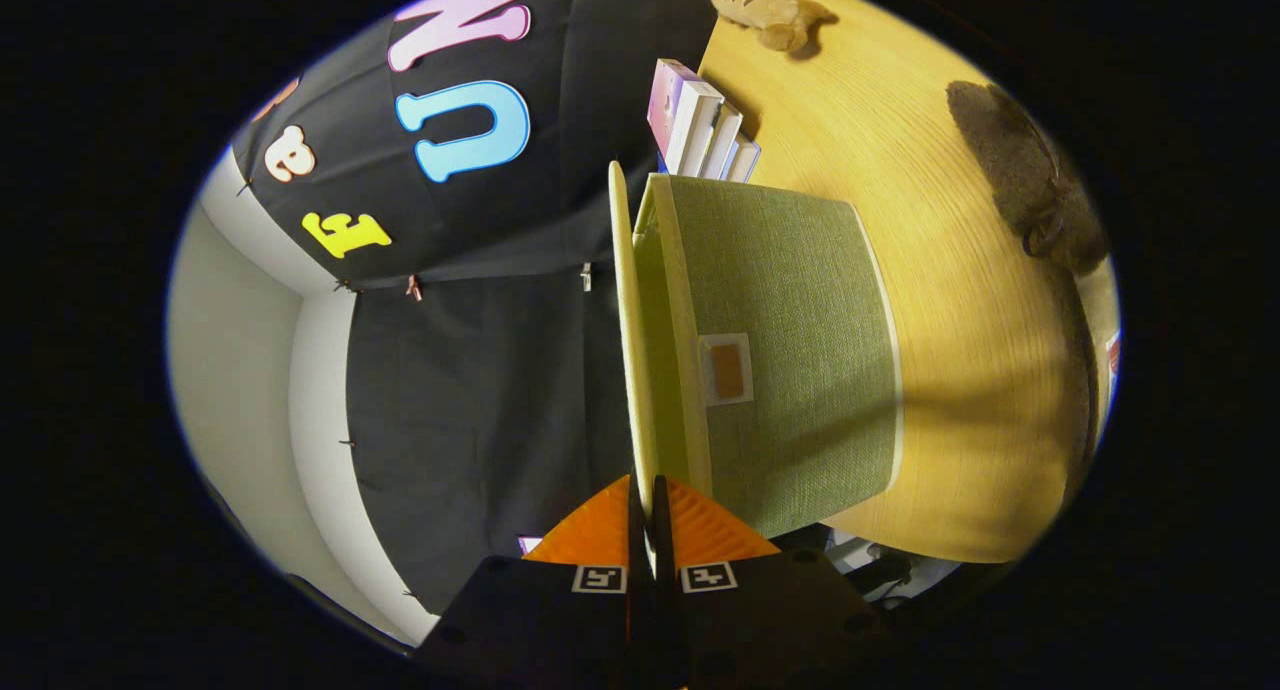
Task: Open the storage box then place both shoes into the box .Put the left shoe in first, then the right shoe, with the right side of both shoes facing outward in a uniform manner.
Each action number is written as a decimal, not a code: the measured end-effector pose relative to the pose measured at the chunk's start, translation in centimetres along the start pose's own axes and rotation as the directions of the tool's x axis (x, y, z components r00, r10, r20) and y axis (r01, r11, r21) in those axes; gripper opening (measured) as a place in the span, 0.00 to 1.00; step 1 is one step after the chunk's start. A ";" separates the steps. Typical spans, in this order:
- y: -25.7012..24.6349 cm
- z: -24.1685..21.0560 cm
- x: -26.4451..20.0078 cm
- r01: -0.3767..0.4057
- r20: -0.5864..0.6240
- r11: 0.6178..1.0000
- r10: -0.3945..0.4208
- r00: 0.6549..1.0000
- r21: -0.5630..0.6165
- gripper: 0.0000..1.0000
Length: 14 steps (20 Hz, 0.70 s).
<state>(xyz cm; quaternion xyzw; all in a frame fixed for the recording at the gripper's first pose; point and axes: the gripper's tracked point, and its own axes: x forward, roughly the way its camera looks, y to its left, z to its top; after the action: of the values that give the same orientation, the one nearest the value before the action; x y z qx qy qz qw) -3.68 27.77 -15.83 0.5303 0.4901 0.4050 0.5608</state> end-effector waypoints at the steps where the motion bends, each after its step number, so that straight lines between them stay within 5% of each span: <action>1: 0.6 -0.2 0.3 0.012 0.001 1.000 -0.012 1.000 0.003 0.05; 7: 8.0 0.0 2.6 0.041 -0.034 0.987 -0.047 0.998 -0.152 0.05; 14: 16.3 -1.9 11.0 0.087 -0.099 0.939 -0.126 0.987 -0.334 0.05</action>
<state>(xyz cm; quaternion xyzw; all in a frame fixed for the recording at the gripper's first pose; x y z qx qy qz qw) -2.42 40.61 -0.87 0.3771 0.4764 0.4808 0.6322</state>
